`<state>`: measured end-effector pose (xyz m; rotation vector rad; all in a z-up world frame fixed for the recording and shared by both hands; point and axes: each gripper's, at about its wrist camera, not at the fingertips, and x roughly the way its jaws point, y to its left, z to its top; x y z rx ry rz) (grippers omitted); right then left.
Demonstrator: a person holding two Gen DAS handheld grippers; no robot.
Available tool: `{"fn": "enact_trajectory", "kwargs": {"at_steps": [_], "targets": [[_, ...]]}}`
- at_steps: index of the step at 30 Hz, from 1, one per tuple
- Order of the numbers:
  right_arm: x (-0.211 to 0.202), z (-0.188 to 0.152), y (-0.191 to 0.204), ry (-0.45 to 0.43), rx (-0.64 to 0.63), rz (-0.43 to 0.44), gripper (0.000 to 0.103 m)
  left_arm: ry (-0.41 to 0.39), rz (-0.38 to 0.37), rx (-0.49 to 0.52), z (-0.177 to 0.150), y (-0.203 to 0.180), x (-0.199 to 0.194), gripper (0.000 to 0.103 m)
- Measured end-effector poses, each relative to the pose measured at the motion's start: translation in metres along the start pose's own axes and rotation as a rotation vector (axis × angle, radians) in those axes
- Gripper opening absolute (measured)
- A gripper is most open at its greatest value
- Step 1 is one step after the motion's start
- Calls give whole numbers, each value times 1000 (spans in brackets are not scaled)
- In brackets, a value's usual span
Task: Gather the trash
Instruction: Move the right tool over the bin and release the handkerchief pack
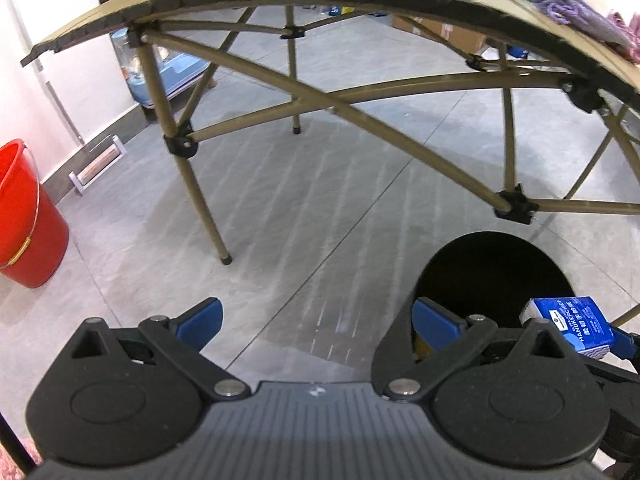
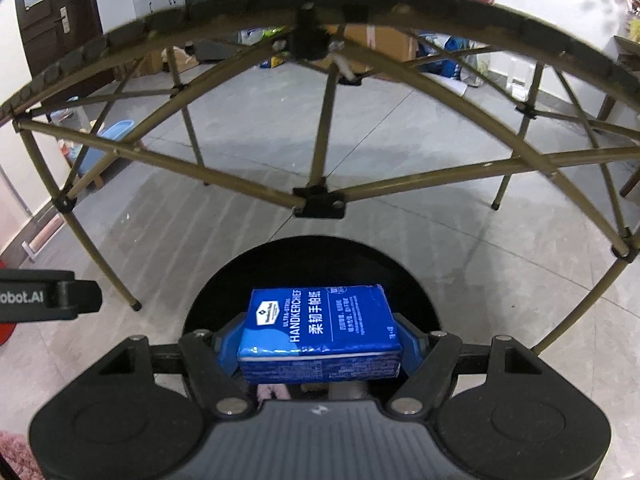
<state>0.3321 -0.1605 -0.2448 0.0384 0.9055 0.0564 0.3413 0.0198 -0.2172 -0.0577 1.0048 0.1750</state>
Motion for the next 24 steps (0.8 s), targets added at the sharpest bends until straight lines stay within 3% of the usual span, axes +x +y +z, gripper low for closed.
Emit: {"fn": "enact_trajectory", "kwargs": {"at_steps": [15, 24], "targets": [[49, -3, 23, 119, 49, 19, 73, 95, 86, -25, -7, 30, 39, 103], [65, -8, 27, 174, 45, -2, 73, 120, 94, -29, -8, 33, 44, 103]]}}
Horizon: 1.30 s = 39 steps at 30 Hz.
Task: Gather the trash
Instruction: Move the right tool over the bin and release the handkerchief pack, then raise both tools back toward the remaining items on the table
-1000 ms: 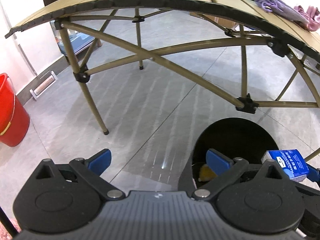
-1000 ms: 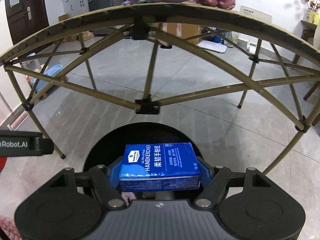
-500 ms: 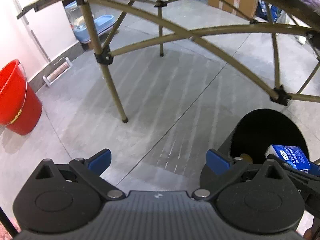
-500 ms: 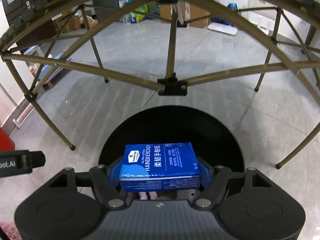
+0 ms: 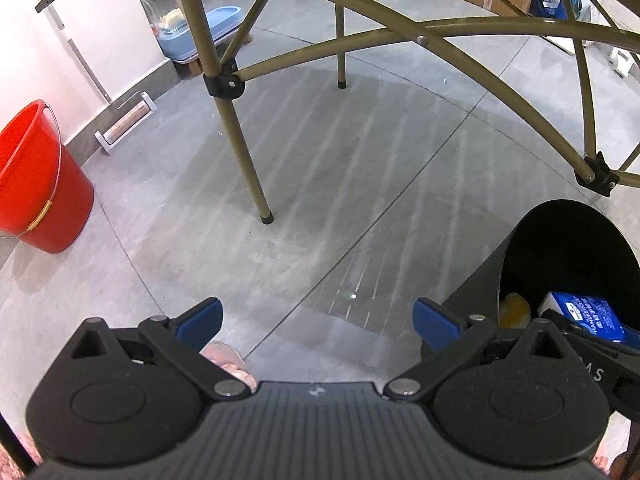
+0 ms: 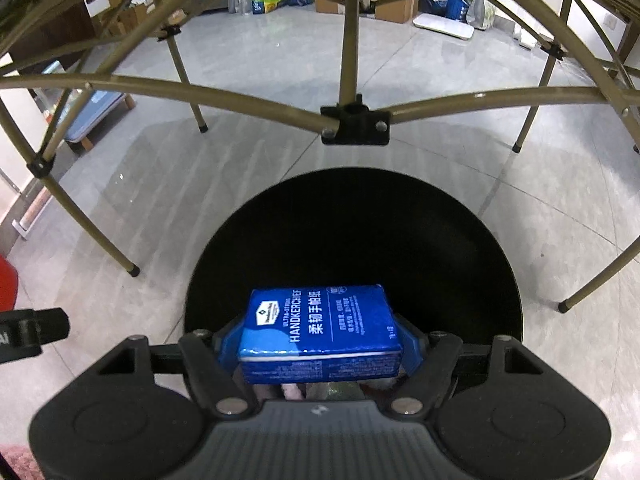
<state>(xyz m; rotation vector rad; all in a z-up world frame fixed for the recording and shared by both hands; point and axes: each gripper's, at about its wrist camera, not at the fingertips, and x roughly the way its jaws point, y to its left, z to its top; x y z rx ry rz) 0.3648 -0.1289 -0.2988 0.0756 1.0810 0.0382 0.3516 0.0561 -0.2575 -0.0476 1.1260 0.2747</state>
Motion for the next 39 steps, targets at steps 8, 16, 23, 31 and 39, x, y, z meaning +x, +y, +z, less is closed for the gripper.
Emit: {"fn": "enact_trajectory", "kwargs": {"at_steps": [8, 16, 23, 31, 39], "targets": [[12, -2, -3, 54, 18, -27, 73, 11, 10, 1, 0, 0, 3, 103], [14, -1, -3, 66, 43, -27, 79, 15, 8, 3, 0, 0, 3, 103], [16, 1, -4, 66, 56, -41, 103, 22, 6, 0, 0, 1, 4, 103], [15, 1, -5, 60, 56, -46, 103, 22, 1, -2, 0, 1, 4, 103], [-5, 3, -13, 10, 43, -68, 103, -27, -28, -26, 2, 4, -8, 103]]}}
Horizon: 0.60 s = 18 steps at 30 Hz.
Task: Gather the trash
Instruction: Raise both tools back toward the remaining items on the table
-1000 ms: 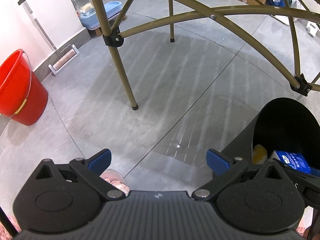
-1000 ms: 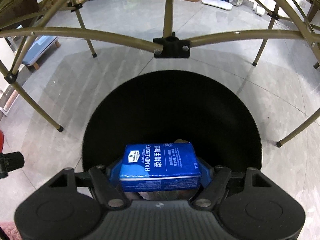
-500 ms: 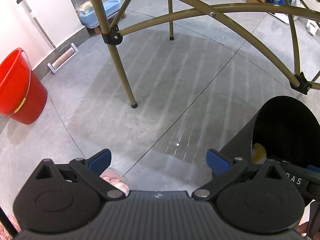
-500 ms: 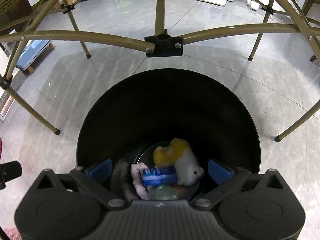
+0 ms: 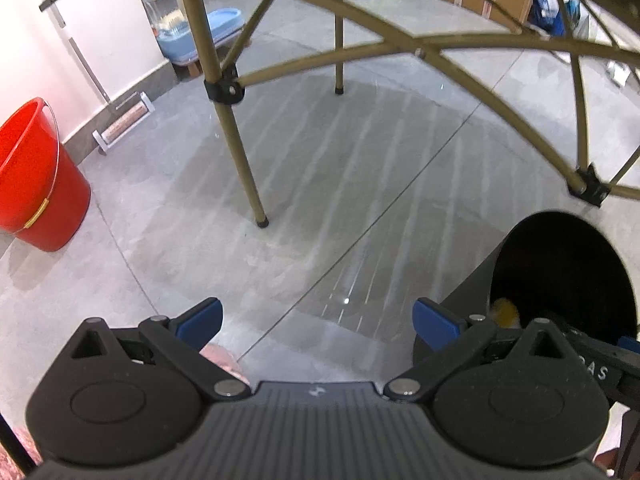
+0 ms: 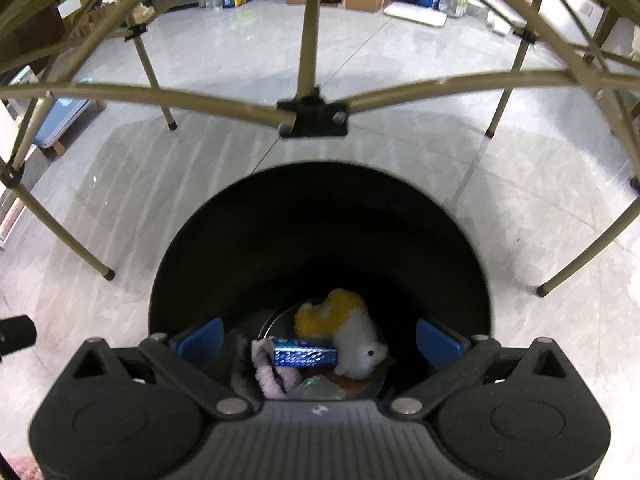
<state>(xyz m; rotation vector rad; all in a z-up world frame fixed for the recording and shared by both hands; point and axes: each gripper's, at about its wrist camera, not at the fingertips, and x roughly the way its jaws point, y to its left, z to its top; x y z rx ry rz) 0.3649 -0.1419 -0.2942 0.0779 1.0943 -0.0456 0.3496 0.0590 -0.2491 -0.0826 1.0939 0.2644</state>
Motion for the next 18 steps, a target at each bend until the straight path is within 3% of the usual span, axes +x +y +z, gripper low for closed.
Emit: {"fn": "enact_trajectory", "kwargs": {"at_steps": [4, 18], "targets": [[-21, 1, -11, -49, -7, -12, 103, -44, -37, -6, 5, -3, -14, 103], [-122, -2, -66, -299, 13, 19, 103, -355, -80, 38, 15, -29, -88, 103]]}}
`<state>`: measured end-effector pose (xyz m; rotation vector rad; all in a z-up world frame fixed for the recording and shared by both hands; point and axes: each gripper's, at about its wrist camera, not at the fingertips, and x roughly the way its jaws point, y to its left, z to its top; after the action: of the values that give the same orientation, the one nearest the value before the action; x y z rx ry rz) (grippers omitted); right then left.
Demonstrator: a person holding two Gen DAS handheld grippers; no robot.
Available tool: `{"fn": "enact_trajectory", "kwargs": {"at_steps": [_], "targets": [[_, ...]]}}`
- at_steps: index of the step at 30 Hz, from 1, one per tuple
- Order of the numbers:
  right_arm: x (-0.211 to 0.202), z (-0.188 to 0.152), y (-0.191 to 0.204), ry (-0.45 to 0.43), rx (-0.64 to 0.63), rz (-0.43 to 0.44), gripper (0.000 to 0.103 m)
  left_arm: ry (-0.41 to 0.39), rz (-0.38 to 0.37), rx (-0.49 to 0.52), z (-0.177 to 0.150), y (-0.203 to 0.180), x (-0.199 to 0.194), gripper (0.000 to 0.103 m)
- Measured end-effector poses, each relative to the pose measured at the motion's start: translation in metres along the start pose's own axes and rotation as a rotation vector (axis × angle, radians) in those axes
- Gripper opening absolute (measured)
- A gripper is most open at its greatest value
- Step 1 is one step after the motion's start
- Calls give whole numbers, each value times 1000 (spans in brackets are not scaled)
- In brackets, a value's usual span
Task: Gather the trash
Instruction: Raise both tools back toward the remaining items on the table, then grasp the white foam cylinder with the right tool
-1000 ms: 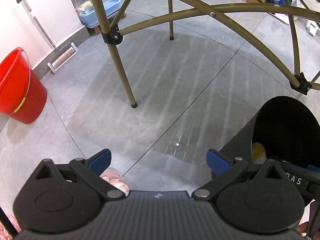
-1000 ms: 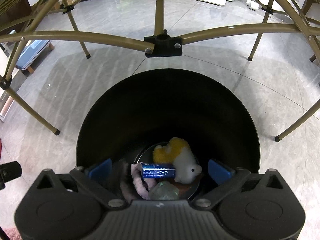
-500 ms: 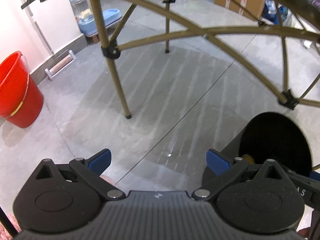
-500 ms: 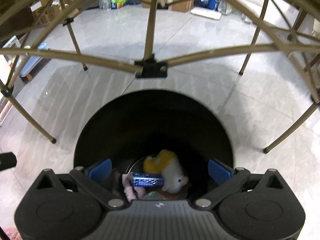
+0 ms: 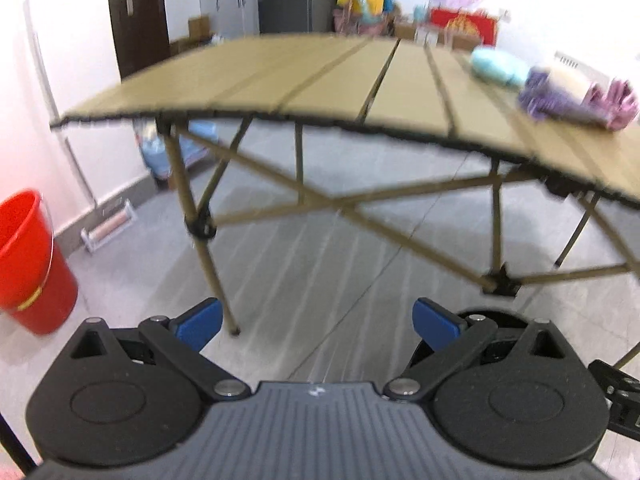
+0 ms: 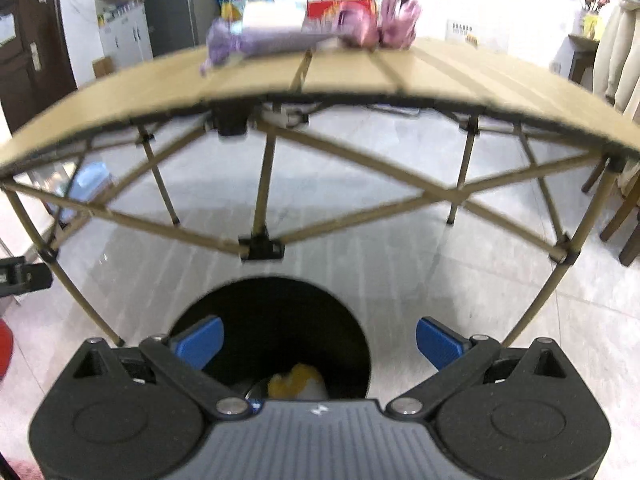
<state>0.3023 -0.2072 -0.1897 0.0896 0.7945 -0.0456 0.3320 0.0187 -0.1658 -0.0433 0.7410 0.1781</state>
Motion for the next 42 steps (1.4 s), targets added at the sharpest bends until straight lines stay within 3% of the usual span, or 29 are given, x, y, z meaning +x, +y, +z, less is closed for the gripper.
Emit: {"fn": "enact_trajectory", "kwargs": {"at_steps": [8, 14, 21, 26, 32, 37, 39, 41, 42], "targets": [[-57, 35, -15, -242, 24, 56, 103, -128, -76, -56, 37, -16, -32, 103], [-63, 83, -24, -385, 34, 138, 103, -192, -96, -45, 69, -35, -32, 103], [-29, 143, -13, -390, -32, 167, 103, -223, -96, -24, 109, -43, -11, 103], [10, 186, 9, -393, -73, 139, 103, -214, -102, -27, 131, -43, 10, 103], [65, 224, 28, -319, -20, 146, 99, -198, -104, -49, 144, -35, 27, 103], [93, 228, 32, -285, 30, 145, 89, -179, -98, -69, 149, -27, 36, 103], [98, 227, 32, -289, 38, 142, 76, -167, -105, -80, 149, -26, 38, 103], [100, 227, 32, -285, 43, 143, 58, -162, -109, -81, 149, -26, 39, 103], [99, 226, 30, -280, 48, 149, 58, -161, -107, -78, 148, -27, 39, 103]]}}
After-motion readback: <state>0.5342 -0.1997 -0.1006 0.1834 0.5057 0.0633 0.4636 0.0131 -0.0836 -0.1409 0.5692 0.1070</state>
